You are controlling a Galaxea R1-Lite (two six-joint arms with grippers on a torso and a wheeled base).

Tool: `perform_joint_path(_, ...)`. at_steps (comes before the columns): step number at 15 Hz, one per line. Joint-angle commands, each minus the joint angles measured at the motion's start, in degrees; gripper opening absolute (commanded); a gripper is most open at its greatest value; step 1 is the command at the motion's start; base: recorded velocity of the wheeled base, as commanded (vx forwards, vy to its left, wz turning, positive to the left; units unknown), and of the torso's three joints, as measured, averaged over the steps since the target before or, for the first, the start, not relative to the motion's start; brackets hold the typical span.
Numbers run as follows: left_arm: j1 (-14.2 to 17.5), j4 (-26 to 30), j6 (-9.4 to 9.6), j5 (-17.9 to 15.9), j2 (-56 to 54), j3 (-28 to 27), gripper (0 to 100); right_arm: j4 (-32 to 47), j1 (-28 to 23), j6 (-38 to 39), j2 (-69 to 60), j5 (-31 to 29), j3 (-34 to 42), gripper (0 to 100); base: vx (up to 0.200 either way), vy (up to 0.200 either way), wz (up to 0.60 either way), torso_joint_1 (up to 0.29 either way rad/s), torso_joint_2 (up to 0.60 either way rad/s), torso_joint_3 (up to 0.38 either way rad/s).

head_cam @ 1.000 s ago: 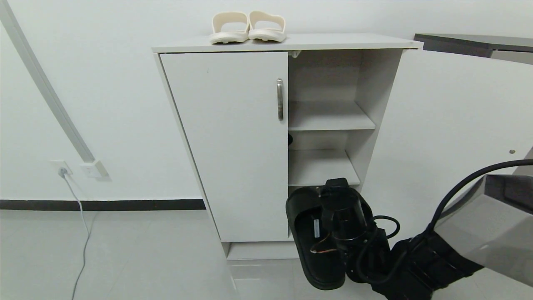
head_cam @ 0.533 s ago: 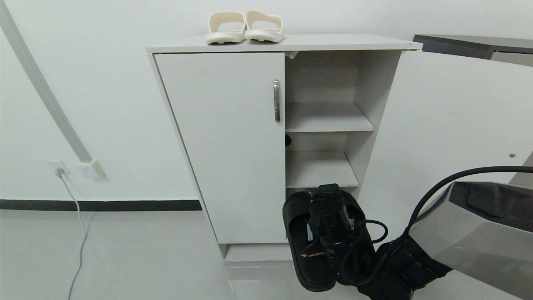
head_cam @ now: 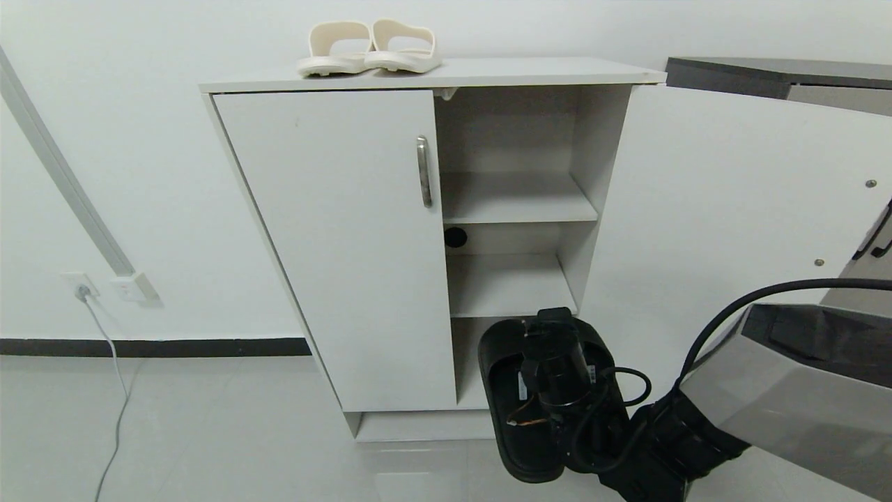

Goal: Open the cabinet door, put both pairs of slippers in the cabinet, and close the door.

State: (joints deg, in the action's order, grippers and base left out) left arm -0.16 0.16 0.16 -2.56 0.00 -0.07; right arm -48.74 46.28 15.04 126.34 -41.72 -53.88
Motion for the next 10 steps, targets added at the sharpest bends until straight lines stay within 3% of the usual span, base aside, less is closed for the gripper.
perform_joint_path(1,-0.02,0.02,0.02,0.01,0.09,-0.01,0,-1.18,-0.05,-0.01,1.1,0.41,-0.08,0,0.0,0.0,0.0,0.0,0.0,0.0)
perform_joint_path(10,-0.02,0.02,0.02,0.01,0.18,-0.01,0,-7.42,-0.05,-1.33,6.2,2.69,-1.84,0,0.0,0.0,0.0,0.0,0.0,0.0)
